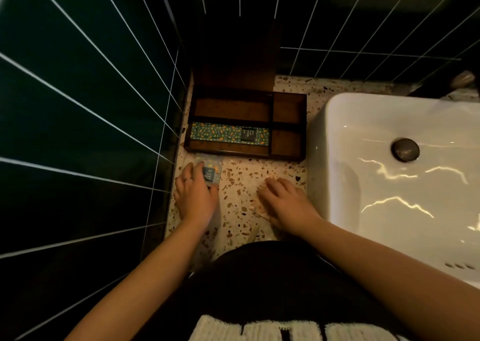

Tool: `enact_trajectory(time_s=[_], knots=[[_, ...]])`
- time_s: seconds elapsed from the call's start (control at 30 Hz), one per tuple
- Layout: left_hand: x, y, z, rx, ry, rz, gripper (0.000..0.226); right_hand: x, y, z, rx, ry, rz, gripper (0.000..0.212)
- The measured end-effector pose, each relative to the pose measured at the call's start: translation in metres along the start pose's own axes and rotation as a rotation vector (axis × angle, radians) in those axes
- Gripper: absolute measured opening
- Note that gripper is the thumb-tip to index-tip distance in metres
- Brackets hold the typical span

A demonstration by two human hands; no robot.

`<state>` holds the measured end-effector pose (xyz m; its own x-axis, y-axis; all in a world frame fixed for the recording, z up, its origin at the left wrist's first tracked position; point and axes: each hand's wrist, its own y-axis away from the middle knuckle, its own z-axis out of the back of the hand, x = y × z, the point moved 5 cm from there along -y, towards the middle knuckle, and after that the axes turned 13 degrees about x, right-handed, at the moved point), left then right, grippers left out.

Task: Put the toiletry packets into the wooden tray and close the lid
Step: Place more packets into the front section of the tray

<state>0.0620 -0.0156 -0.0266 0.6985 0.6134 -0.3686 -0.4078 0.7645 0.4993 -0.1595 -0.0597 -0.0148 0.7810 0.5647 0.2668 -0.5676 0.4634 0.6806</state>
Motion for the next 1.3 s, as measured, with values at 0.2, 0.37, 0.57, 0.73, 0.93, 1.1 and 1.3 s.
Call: enact_trajectory(time_s=[0.2, 0.37, 0.57, 0.73, 0.93, 1.1, 1.3], knots=[[0.006, 0.0, -0.004, 0.024, -0.008, 0.017, 0.066, 0.0, -0.003, -0.013, 0.059, 0.084, -0.019, 0.072], [0.006, -0.005, 0.001, 0.009, 0.039, 0.017, 0.054, 0.004, -0.001, -0.005, 0.015, 0.176, -0.029, 0.064], [0.01, -0.01, 0.001, 0.031, 0.22, 0.001, 0.028, 0.008, -0.007, -0.001, -0.04, 0.265, -0.006, 0.052], [0.004, -0.01, 0.005, 0.057, 0.318, 0.006, 0.019, 0.009, -0.013, 0.003, -0.032, 0.273, 0.04, 0.046], [0.005, -0.011, 0.004, 0.071, 0.374, -0.028, 0.019, 0.013, -0.022, 0.017, -0.024, 0.277, -0.002, 0.044], [0.005, -0.008, 0.006, 0.117, 0.409, -0.011, 0.024, 0.006, -0.028, 0.022, 0.073, 0.333, -0.087, 0.03], [0.003, -0.007, 0.02, 0.068, 0.499, -0.011, 0.018, 0.001, -0.023, 0.053, -0.002, -0.058, -0.056, 0.017]])
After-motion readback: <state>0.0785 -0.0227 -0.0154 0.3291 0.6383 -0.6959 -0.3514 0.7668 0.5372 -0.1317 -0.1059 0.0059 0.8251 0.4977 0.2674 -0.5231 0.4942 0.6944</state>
